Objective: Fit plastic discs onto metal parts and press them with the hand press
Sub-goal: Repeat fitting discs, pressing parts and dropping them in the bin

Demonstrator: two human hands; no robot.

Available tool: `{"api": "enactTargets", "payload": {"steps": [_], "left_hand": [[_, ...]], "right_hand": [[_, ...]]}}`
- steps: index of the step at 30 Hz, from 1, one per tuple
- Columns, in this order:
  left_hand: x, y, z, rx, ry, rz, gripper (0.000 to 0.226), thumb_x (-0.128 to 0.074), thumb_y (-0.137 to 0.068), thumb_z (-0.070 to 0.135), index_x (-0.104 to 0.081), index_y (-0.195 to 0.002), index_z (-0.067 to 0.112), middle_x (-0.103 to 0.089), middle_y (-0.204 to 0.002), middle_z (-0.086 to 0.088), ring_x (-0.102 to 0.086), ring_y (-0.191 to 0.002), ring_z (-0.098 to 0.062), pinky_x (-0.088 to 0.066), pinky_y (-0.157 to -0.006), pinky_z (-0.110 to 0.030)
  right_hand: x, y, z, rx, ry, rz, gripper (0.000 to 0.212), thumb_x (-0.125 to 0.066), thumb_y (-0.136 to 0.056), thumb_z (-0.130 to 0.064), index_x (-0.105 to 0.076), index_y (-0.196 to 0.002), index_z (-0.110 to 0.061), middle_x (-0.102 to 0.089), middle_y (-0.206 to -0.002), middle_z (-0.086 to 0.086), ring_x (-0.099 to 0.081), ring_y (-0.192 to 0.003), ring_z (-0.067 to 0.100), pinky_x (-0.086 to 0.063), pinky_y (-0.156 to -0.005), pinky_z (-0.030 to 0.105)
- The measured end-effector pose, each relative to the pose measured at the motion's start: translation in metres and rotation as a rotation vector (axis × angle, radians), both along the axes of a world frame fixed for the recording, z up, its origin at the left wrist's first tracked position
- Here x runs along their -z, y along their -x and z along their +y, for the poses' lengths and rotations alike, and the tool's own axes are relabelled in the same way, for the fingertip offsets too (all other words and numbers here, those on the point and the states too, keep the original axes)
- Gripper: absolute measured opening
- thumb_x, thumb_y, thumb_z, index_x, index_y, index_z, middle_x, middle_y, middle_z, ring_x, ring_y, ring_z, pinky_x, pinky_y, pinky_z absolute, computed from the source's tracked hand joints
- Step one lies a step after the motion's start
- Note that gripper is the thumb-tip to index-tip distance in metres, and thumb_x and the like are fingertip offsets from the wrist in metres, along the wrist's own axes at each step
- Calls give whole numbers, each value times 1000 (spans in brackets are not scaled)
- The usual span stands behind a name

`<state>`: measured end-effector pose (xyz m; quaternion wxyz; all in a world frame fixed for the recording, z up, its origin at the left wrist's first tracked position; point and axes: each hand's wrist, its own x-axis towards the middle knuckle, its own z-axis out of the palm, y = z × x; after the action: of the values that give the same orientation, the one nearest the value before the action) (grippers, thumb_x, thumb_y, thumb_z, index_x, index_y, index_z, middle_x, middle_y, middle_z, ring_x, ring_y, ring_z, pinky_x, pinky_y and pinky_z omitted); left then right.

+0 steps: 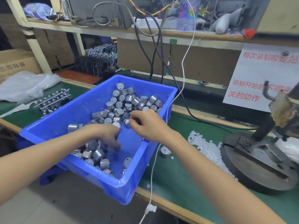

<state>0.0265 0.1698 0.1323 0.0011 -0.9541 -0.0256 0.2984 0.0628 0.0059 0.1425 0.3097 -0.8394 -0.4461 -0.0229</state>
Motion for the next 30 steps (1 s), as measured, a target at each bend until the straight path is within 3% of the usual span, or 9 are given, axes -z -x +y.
{"api": "enactTargets", "payload": {"steps": [3, 5, 7, 9, 12, 15, 18, 23, 30], "left_hand": [[-39, -4, -8, -125, 348, -188, 31, -56, -89, 30, -69, -62, 24, -57, -49, 14, -43, -43, 3, -33, -47, -9], [-65, -9, -23, -214, 570, -343, 31, -56, -88, 37, -73, -67, 23, -57, -56, 14, -47, -53, 0, -39, -57, -16], [-85, -18, -49, -228, 684, -413, 36, -60, -80, 50, -71, -65, 19, -59, -65, 7, -49, -60, -8, -41, -62, -25], [-93, -31, -88, -195, 670, -414, 43, -60, -74, 56, -70, -69, 15, -58, -69, 3, -47, -62, -13, -40, -61, -26], [-84, -51, -150, -167, 633, -458, 44, -57, -77, 56, -66, -73, 13, -56, -66, 0, -48, -61, -16, -39, -58, -25], [-50, -63, -197, -96, 676, -333, 49, -47, -91, 49, -67, -86, 5, -63, -76, -7, -49, -66, -21, -37, -58, -26], [-7, -58, -212, 51, 387, -198, 34, -55, -90, 37, -67, -93, 5, -63, -89, -6, -54, -72, -21, -43, -61, -26], [40, -41, -186, 129, 49, -172, 33, -70, -76, 8, -60, -108, 9, -57, -111, -8, -56, -93, -24, -47, -72, -31], [56, -44, -168, 158, 137, -233, 20, -68, -76, 7, -57, -87, 20, -53, -81, 7, -60, -96, -21, -46, -73, -30]], "right_hand": [[2, 6, -15, -65, -101, 20, 23, -59, -86, -17, -62, -107, -9, -62, -90, 2, -56, -84, 22, -47, -81, 41], [7, 5, -29, -5, -87, -142, 53, -65, -82, -24, -49, -131, -10, -58, -114, 5, -53, -103, 22, -40, -89, 39], [4, 2, -46, 115, -202, -275, 60, -67, -81, -19, -44, -134, -4, -55, -117, 10, -53, -104, 27, -41, -86, 40], [1, -5, -70, 197, -391, -286, 46, -67, -81, -8, -51, -123, 3, -58, -110, 15, -57, -96, 31, -47, -81, 42], [5, -17, -120, 337, -486, -127, 42, -71, -82, -11, -52, -118, -4, -61, -100, 5, -55, -84, 13, -47, -76, 27], [29, -14, -168, 515, -446, 61, 40, -70, -84, -21, -51, -118, -16, -61, -82, 2, -51, -68, 7, -42, -66, 25], [72, 3, -205, 573, -328, 255, 28, -68, -84, -19, -55, -106, -30, -53, -69, -6, -47, -59, 1, -36, -62, 23], [117, 32, -224, 557, -515, 653, 21, -73, -81, -13, -61, -91, -27, -64, -83, -7, -53, -63, 0, -44, -63, 14], [129, 32, -216, 514, -641, 787, 16, -66, -87, -11, -53, -95, -16, -71, -91, 4, -56, -57, 8, -41, -53, 17]]}}
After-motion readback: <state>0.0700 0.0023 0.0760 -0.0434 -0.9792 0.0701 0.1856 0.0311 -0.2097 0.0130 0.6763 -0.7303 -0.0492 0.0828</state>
